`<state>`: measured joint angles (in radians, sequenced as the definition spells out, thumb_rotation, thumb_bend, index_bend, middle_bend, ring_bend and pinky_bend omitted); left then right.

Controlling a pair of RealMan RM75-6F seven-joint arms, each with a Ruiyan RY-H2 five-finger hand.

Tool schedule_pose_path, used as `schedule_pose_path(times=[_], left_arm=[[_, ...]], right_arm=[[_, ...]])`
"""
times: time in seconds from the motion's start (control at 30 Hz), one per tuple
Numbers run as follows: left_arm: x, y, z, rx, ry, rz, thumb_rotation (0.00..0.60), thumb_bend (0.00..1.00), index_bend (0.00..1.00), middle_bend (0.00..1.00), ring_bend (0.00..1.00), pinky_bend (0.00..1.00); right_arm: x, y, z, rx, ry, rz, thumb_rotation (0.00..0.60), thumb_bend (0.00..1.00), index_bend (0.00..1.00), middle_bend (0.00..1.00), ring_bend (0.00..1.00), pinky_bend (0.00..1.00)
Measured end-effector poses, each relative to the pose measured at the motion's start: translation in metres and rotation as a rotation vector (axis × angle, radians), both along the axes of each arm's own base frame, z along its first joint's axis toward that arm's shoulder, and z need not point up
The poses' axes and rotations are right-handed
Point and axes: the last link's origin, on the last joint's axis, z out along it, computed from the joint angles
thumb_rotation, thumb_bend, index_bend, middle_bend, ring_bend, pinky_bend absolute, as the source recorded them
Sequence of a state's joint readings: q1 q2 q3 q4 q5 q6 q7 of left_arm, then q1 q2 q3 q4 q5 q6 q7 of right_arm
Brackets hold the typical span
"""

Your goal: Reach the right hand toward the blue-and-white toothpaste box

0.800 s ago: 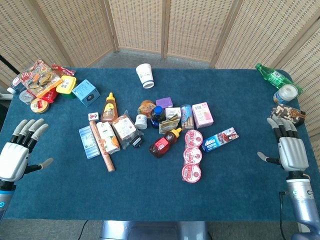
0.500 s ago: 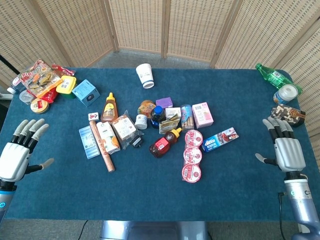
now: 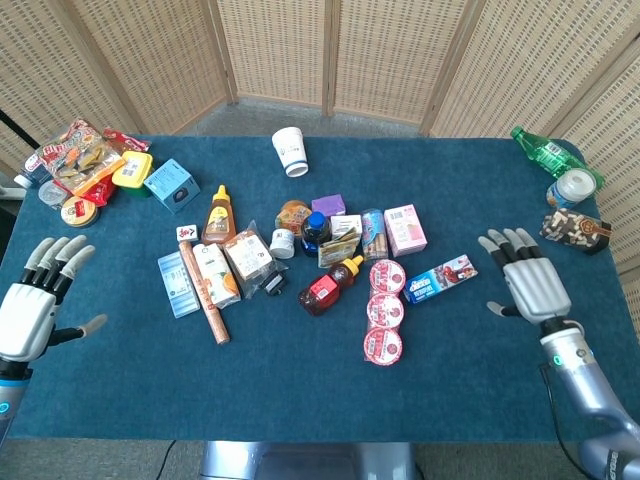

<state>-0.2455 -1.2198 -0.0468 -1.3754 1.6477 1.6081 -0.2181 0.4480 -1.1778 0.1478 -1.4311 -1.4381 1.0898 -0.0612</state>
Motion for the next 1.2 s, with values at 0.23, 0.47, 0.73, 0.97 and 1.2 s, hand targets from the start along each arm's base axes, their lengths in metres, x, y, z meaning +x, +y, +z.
schedule_pose_path(times=[0.23,0.47,0.73,0.97,1.2], left_arm=[[-0.001,-0.002,0.002,0.010,-0.002,0.005,0.600,0.08,0.10,0.00,0.00,0.00],[-0.001,-0.002,0.002,0.012,-0.006,0.008,0.600,0.08,0.10,0.00,0.00,0.00],[0.001,-0.002,0.000,0.008,-0.008,0.005,0.600,0.08,0.10,0.00,0.00,0.00],[0.000,-0.002,0.001,0.013,-0.009,0.008,0.600,0.08,0.10,0.00,0.00,0.00],[0.000,-0.002,0.000,0.016,-0.008,0.008,0.600,0.08,0.10,0.00,0.00,0.00]], right_arm=[[0.010,-0.019,-0.010,0.089,0.086,0.049,0.600,0.06,0.13,0.00,0.00,0.00],[0.005,-0.023,-0.018,0.162,0.117,0.043,0.600,0.06,0.15,0.00,0.00,0.00],[0.006,-0.030,-0.031,0.197,0.111,0.048,0.600,0.06,0.14,0.00,0.00,0.00],[0.008,-0.035,-0.041,0.216,0.123,0.048,0.600,0.06,0.14,0.00,0.00,0.00],[0.010,-0.040,-0.051,0.241,0.146,0.047,0.600,0.06,0.14,0.00,0.00,0.00]])
